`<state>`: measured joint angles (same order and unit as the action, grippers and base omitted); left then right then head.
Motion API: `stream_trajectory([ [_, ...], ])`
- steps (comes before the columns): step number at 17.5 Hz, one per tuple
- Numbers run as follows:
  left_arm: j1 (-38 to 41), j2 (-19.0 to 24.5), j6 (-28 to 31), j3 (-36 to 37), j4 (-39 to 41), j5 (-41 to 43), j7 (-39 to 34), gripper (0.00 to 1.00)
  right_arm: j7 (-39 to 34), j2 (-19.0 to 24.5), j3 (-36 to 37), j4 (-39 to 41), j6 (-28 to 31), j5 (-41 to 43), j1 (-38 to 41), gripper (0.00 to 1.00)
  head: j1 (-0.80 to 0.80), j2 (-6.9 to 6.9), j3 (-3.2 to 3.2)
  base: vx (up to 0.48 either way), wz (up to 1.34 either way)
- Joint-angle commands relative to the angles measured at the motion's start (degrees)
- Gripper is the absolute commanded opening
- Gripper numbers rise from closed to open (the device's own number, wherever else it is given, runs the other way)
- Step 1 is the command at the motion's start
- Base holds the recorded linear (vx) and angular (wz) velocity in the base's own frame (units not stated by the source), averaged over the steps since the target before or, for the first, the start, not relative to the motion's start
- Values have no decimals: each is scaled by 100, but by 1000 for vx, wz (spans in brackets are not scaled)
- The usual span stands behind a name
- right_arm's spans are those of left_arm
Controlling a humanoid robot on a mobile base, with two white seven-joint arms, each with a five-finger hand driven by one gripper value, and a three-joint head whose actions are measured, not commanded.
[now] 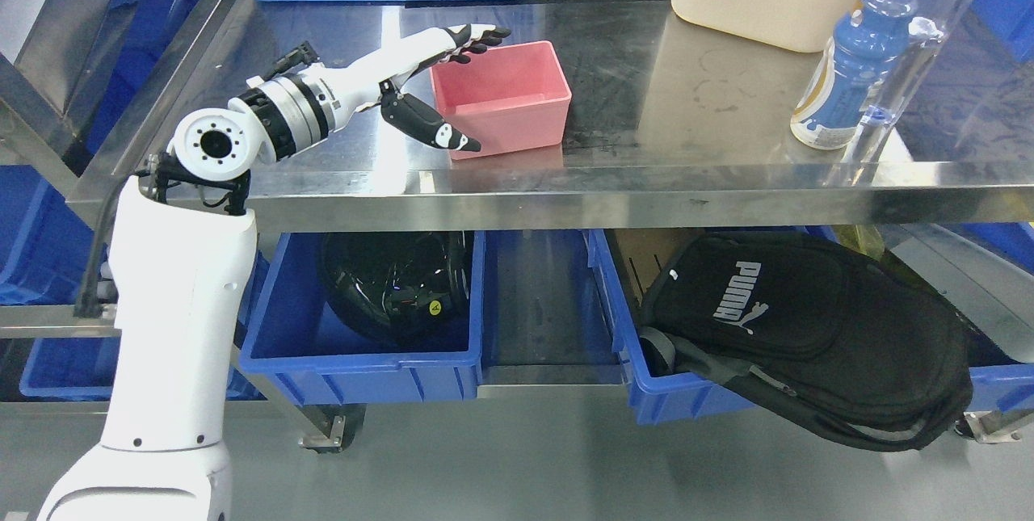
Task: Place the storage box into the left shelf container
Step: 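Hook the left hand fingers over the pink box rim and tilt it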
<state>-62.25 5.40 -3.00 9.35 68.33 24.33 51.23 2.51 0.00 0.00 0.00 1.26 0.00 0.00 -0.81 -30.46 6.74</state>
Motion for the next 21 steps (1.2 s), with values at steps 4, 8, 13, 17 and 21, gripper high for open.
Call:
stream_trajectory([
  [4, -516, -440, 19, 752, -1602, 343, 106, 93, 4, -100, 26, 100, -3, 0, 0, 100, 0, -1, 0, 0, 0],
  [8, -612, -440, 19, 761, -2068, 686, 142, 93, 4, -100, 26, 100, -3, 0, 0, 100, 0, -1, 0, 0, 0],
  [13, -674, -440, 10, 744, -2359, 942, 142, 87, 4, -100, 26, 100, -3, 0, -9, 100, 0, -1, 0, 0, 0],
  [17, -665, -440, -69, 472, -2394, 898, 81, 65, 4, -100, 26, 100, -3, 0, -9, 100, 0, -2, 0, -2, 68],
  [21, -613, -440, -690, -230, -2446, 784, 80, 19, 4, -100, 26, 100, -3, 0, 0, 100, 0, -2, 0, 5, -7],
])
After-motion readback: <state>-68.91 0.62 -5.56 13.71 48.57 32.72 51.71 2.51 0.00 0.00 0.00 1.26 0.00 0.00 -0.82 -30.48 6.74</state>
